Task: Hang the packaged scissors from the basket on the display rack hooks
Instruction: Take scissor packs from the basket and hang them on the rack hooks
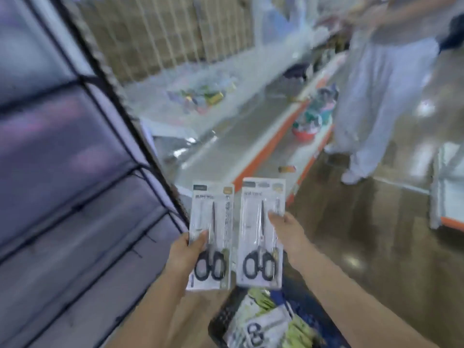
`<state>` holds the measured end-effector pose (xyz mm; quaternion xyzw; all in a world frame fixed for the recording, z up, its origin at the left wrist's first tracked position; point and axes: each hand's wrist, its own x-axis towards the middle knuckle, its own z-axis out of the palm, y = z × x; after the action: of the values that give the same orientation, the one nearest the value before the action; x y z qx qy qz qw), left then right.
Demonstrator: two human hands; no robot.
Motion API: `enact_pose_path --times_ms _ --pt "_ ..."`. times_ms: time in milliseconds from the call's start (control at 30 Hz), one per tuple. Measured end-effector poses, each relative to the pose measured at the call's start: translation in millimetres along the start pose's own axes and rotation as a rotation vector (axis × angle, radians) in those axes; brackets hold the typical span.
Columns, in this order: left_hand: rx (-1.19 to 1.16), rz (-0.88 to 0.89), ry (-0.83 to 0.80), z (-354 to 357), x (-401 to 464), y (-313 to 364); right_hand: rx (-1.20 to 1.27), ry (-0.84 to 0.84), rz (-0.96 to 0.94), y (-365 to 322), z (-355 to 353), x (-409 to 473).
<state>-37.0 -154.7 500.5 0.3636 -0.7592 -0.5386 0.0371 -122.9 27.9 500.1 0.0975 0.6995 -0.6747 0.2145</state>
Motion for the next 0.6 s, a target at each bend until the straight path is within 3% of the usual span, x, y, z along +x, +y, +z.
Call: enact_pose_path --times_ms 133,300,433,600 --pt "-0.130 0.117 0.206 -94.7 -63.7 80.2 -0.005 -0.104 -0.228 -121.4 40.8 -80.4" --pt "-0.263 0.214 0.450 -204.7 -147.5 122.1 -0.026 -0.297 -0.406 -206.8 110.6 -176.0" --pt "-0.417 0.190 0.589 -281.1 -200.5 109.7 -0.059 -0.454 -0.488 -227.6 170.3 -243.8" --pt "-0.620 0.148 0.749 -348.0 -251.8 60.6 -0.112 -0.655 -0.473 -194.8 232.5 -311.0"
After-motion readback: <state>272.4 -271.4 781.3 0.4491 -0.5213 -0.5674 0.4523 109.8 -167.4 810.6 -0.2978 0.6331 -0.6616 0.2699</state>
